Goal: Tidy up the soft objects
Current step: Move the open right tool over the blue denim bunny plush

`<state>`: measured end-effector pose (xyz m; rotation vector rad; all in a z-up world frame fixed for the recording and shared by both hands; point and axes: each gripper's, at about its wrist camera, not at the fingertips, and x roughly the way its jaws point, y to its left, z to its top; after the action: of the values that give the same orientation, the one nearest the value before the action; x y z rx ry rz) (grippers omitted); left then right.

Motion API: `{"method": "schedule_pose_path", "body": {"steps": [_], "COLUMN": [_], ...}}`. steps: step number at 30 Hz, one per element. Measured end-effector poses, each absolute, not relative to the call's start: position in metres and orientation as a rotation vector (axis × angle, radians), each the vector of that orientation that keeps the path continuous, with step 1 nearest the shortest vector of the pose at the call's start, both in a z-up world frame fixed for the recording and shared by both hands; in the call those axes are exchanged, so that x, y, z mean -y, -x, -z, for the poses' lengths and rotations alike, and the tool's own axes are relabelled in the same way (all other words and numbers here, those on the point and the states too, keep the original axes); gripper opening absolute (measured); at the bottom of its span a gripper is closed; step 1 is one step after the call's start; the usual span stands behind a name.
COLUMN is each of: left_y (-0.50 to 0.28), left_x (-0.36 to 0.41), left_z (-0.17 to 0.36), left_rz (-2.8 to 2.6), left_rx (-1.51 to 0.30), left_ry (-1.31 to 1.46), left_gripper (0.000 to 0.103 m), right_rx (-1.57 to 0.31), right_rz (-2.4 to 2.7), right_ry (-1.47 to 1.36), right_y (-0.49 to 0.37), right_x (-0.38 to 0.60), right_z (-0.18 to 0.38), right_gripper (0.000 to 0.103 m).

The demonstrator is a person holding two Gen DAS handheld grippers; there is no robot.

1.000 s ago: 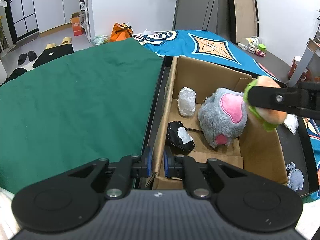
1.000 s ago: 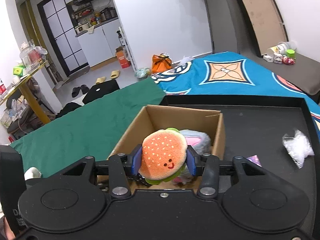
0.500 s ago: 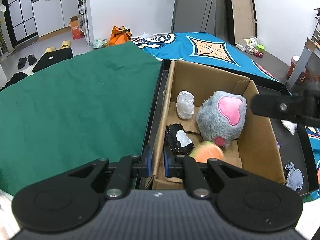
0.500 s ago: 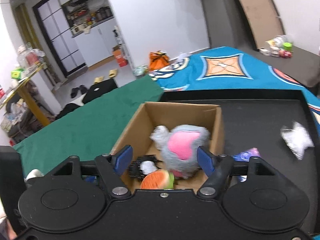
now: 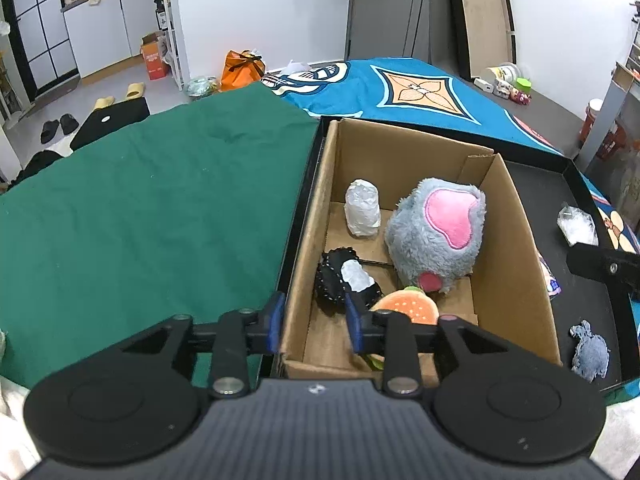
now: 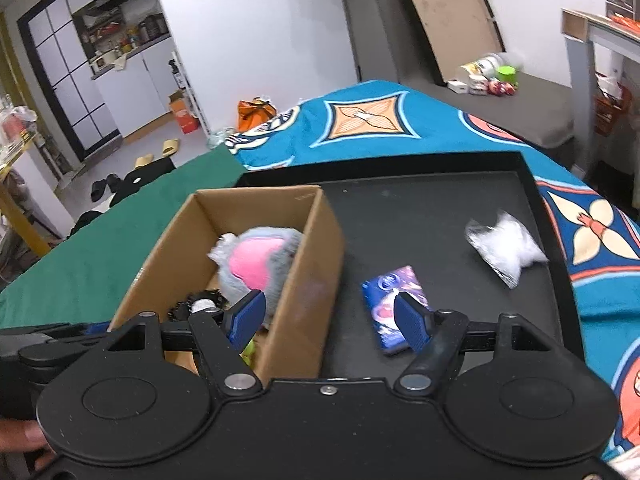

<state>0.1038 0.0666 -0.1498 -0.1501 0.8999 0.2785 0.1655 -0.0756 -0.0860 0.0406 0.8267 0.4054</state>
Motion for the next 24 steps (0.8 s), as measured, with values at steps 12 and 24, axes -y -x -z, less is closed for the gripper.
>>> {"method": "schedule_pose_path", "body": {"steps": [12, 24], "left_y": [-0.113, -0.122], "left_x": [-0.045, -0.033], "left_z": [0.15, 0.154], "left_rz": [-0.31, -0.324], "left_rx": [-0.927, -0.954], "left_ry": [0.058, 0.002], "left_gripper": [0.059, 0.068], "right_rx": [-0.892, -0.934], "right_rz": [-0.322, -0.273], "right_ry": [-0.052, -0.076], "right_y": [-0.173, -0.177], "right_x": [0.112, 0.14], "right_z": [0.107, 0.127], "right_gripper": [0.08, 0.088]}}
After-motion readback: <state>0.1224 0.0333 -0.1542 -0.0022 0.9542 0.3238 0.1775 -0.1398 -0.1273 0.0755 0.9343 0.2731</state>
